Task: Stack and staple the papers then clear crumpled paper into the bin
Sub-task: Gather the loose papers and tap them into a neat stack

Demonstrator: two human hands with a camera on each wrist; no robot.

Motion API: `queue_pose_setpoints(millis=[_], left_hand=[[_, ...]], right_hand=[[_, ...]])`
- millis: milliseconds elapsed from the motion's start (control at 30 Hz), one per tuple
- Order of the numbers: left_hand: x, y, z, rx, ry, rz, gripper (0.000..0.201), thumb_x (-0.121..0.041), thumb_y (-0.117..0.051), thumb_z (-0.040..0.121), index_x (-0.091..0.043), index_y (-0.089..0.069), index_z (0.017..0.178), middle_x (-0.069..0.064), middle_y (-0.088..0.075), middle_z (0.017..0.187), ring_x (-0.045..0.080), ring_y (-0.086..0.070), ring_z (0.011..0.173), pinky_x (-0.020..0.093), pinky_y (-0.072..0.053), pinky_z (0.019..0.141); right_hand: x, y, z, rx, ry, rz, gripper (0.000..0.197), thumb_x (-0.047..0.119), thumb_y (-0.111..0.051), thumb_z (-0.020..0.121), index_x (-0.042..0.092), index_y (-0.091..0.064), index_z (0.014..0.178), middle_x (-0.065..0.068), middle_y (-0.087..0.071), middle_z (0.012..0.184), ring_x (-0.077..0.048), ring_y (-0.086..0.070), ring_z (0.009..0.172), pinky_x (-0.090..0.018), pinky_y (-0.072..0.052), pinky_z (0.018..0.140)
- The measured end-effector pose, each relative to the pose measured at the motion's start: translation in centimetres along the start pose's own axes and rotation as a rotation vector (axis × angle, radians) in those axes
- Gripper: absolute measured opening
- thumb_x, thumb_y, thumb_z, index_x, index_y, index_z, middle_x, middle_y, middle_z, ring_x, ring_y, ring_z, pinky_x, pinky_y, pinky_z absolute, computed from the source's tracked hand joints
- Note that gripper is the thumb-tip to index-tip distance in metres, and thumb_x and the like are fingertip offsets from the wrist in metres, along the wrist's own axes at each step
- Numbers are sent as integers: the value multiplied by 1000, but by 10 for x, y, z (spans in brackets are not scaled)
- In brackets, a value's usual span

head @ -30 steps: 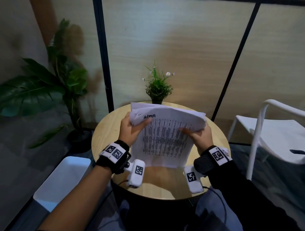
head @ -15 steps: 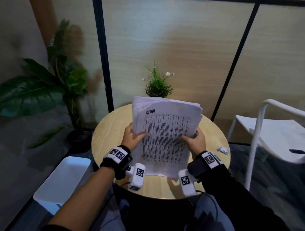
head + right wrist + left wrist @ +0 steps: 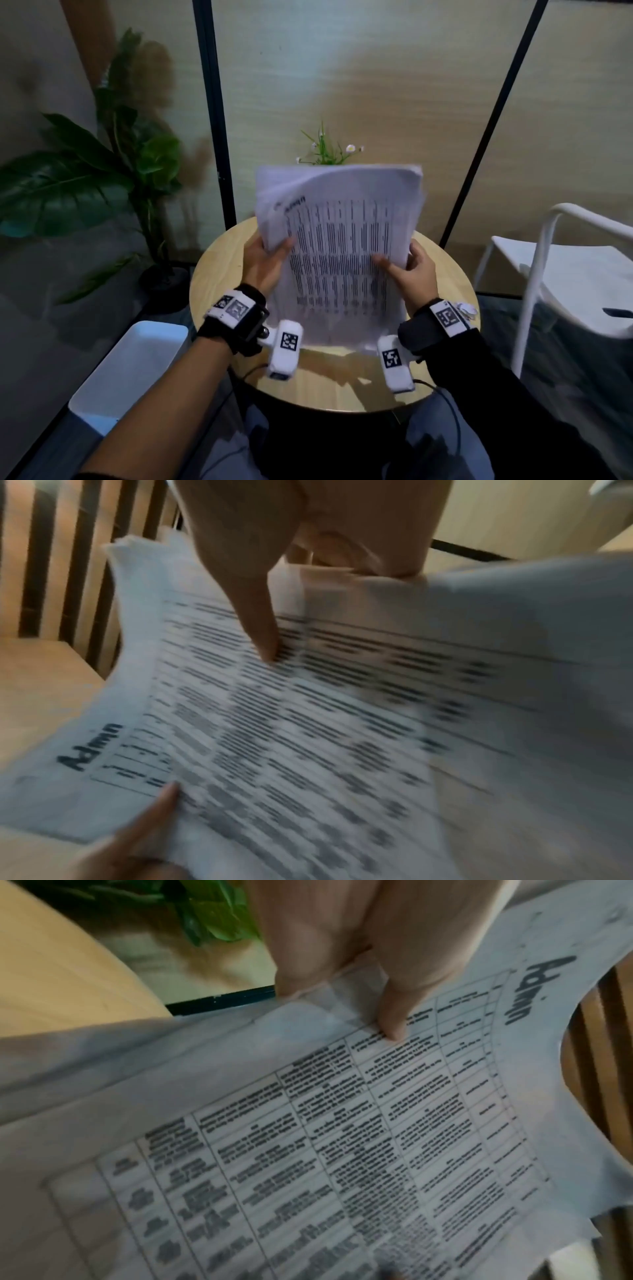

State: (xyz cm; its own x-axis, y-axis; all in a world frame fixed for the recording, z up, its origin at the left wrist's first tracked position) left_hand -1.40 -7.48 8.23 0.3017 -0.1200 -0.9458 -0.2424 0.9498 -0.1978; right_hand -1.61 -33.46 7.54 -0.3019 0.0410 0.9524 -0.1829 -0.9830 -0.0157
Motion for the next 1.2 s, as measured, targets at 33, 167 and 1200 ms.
queue_pose_setpoints(millis=[33,167,1200], left_hand=[[-5,4,7,-51,-4,-33,20,-3,-68,81,-15,-63,95,-3,-67,92,12,-67,84,24,-55,75],[-8,22,22,-194,53,-299,33,2,-62,85,1,-57,118,9,-65,105,27,-60,105,41,-48,94],[-50,-24,4,257,-242,414,22,-11,-73,79,-9,-60,62,-5,-54,54,5,-45,54,18,-39,52]], right_hand=[[0,1,1,21,1,-47,35,0,-74,75,6,-58,105,-9,-66,97,-14,-64,82,-30,-56,76],[-34,23,-4,-97,-139,-140,23,0,-73,76,9,-61,94,-8,-63,89,-4,-59,73,-36,-42,72],[52,55,20,12,136,-181,40,10,-80,70,14,-63,105,-6,-69,99,-13,-65,87,-14,-53,66]])
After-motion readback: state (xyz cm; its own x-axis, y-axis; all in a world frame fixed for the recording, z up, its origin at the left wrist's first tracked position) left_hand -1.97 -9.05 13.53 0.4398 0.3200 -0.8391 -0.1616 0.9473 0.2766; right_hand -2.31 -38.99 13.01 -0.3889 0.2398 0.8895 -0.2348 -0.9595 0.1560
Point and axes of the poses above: each hand's wrist, its own z-axis towards the middle knuckle, its own y-axis out of the back of the hand, x = y × z, the point moved 7 cm from there along z, towards the middle knuckle
